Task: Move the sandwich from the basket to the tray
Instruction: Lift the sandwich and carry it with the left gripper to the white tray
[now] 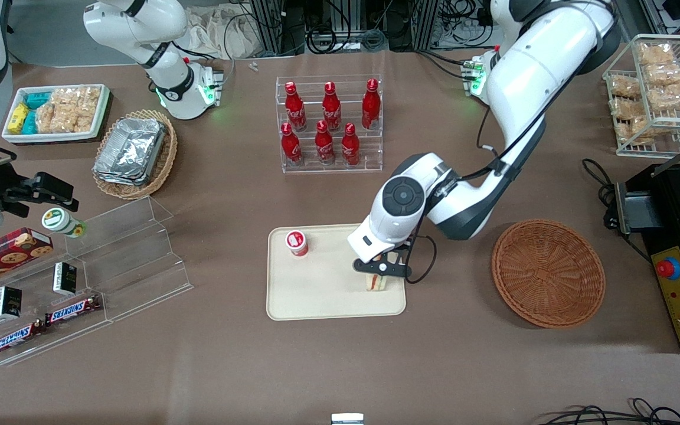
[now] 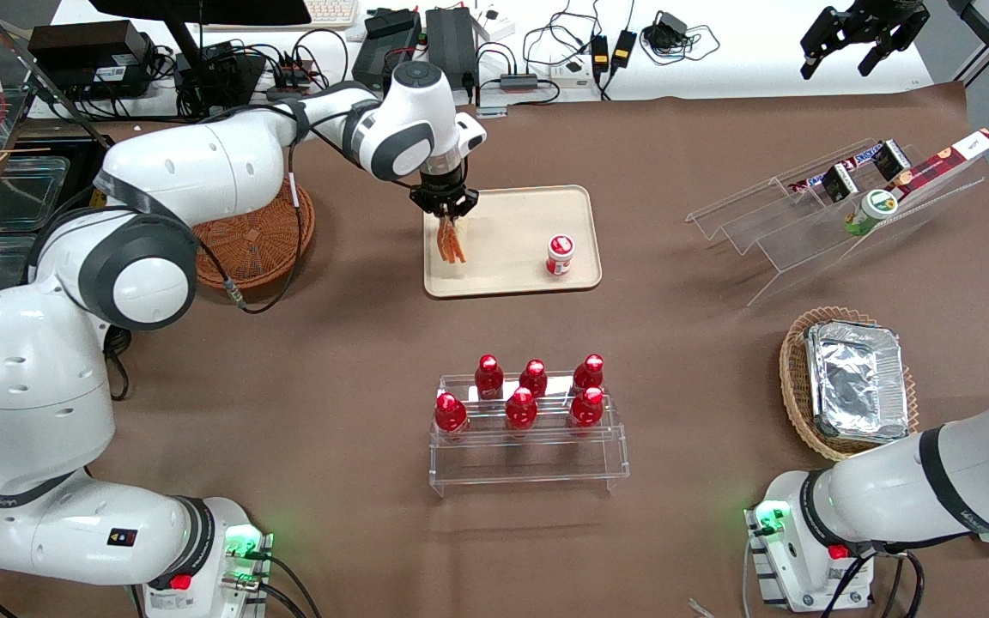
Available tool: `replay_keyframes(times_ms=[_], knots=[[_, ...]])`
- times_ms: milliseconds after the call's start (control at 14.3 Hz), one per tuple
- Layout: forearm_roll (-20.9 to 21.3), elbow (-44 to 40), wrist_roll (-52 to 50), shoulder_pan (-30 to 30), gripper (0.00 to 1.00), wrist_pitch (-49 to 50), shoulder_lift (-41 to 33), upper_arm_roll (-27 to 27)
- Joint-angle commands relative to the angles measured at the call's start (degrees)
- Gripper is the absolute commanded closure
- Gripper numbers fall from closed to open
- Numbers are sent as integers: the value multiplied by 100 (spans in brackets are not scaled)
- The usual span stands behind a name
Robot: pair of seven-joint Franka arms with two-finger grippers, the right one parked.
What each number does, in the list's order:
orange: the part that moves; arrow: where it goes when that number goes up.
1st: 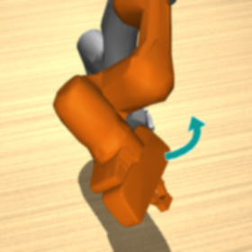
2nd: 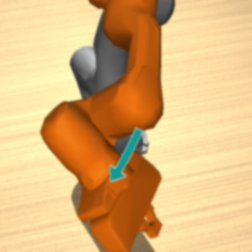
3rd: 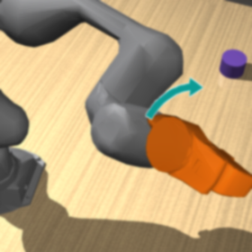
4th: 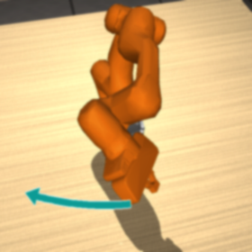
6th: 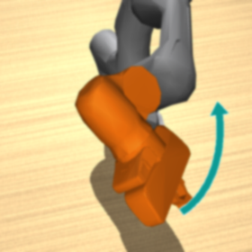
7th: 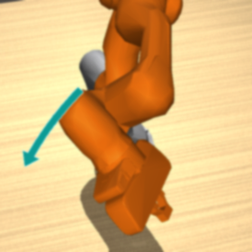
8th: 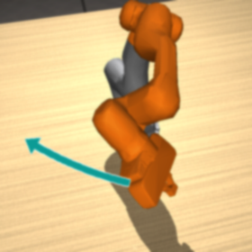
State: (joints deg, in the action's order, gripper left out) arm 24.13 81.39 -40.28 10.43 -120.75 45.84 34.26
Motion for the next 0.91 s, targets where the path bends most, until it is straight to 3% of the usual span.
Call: replay_keyframes(times_ms=[0, 70, 140, 210, 560, 840], knots=[[242, -238, -279, 109, 89, 34, 136, -25], [242, -238, -270, 109, 70, 34, 136, -25], [250, -238, -262, 109, 27, 34, 136, -25], [268, -238, -244, 100, 2, 34, 136, -25], [58, -273, -279, -118, 1, 278, -213, 2], [-863, -308, 693, -724, 2, 1455, -1223, 37]])
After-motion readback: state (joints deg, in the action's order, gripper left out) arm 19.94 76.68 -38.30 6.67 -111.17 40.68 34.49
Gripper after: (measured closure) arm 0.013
